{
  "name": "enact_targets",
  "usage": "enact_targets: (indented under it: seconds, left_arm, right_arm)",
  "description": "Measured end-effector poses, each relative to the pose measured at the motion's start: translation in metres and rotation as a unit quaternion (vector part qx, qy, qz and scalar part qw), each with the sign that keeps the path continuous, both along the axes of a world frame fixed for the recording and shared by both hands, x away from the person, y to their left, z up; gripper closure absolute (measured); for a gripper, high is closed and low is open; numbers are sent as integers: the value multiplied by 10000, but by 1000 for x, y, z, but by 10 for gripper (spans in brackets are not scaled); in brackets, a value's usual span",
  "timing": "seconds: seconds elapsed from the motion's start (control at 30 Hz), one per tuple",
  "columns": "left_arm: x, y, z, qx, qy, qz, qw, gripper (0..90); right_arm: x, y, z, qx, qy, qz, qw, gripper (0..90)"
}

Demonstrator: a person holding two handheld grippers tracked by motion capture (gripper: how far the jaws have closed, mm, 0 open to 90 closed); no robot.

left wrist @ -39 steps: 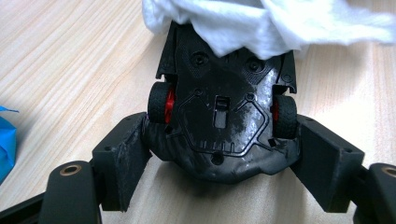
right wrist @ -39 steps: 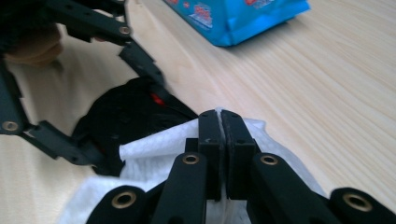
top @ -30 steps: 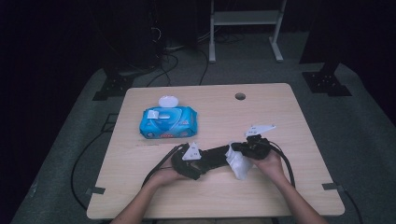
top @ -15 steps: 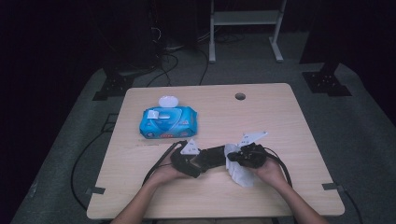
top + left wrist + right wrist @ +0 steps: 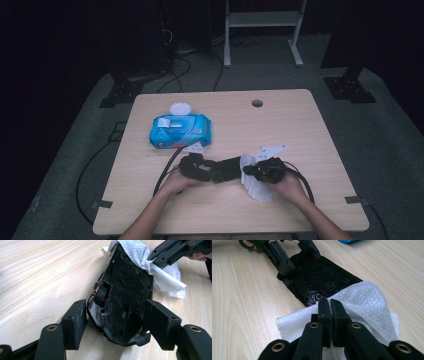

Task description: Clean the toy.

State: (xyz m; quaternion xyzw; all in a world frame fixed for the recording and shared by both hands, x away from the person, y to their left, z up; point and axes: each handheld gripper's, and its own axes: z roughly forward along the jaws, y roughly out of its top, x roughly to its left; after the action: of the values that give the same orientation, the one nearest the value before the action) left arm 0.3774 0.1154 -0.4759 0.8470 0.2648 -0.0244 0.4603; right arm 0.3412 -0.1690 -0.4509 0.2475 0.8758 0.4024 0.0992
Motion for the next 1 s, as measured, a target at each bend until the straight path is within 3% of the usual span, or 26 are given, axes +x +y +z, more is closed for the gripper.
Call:
enact_targets:
  seconds: [0.13,0.3,0.43,0.57,0.67,0.7,0.8,0.9,1.0]
  left_arm:
    - [-2,-1,1,23,-98,29,9999,356]
    - [-9,-4,4,162,-582,-23,9982,374]
    - [-11,-7,4,178,-661,-85,9976,376]
    - [-13,-8,4,237,-727,-85,9970,398]
    - [-12,-6,3,207,-659,-92,9976,400]
    - [-11,-6,3,186,-647,-93,9977,400]
    - [-11,-6,2,184,-637,-101,9977,400]
    - [-11,-6,2,175,-665,-147,9975,401]
    - [-12,-7,3,197,-718,-169,9971,400]
  right_arm:
    - [2,-2,-1,115,112,-33,9999,861]
    - [8,-11,2,248,122,-291,9992,849]
    - [18,-22,3,420,231,-502,9976,824]
    - [29,-27,4,515,429,-458,9967,708]
    - [34,-31,7,521,309,-571,9965,654]
    - [38,-32,6,564,492,-539,9957,630]
    - [49,-33,5,647,754,-489,9938,581]
    - [57,-33,-2,888,1092,-370,9894,522]
    - [65,-34,-3,1002,1367,-404,9847,532]
